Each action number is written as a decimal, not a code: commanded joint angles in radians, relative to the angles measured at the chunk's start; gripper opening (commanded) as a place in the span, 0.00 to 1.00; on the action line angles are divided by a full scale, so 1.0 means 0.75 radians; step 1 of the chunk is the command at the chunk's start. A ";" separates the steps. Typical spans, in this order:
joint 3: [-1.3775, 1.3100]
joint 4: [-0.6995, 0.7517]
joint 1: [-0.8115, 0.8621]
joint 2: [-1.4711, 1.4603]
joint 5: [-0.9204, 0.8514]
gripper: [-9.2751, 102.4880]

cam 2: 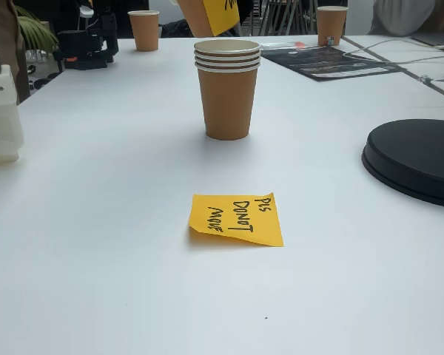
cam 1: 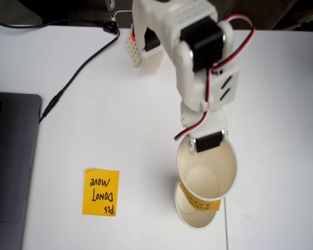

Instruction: Pickup cup and make a pile of cup.

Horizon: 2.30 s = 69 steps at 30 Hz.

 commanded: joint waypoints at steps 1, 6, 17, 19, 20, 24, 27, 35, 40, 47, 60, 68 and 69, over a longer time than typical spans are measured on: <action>-0.031 -0.010 0.010 0.020 -0.006 0.02; -0.033 -0.012 0.014 0.020 -0.006 0.02; -0.121 -0.057 0.016 -0.039 -0.004 0.02; -0.133 -0.072 0.016 -0.051 -0.008 0.02; -0.137 -0.076 0.016 -0.053 -0.008 0.02; -0.137 -0.080 0.018 -0.055 -0.008 0.02; -0.139 -0.080 0.018 -0.063 -0.008 0.02; -0.117 -0.082 0.057 -0.076 -0.008 0.02; -0.117 -0.082 0.100 -0.117 -0.008 0.02; -0.112 -0.067 0.084 -0.123 -0.006 0.02; -0.112 -0.063 0.076 -0.106 -0.008 0.02; -0.115 -0.063 0.008 -0.043 -0.004 0.02; -0.115 -0.063 0.008 -0.041 -0.004 0.02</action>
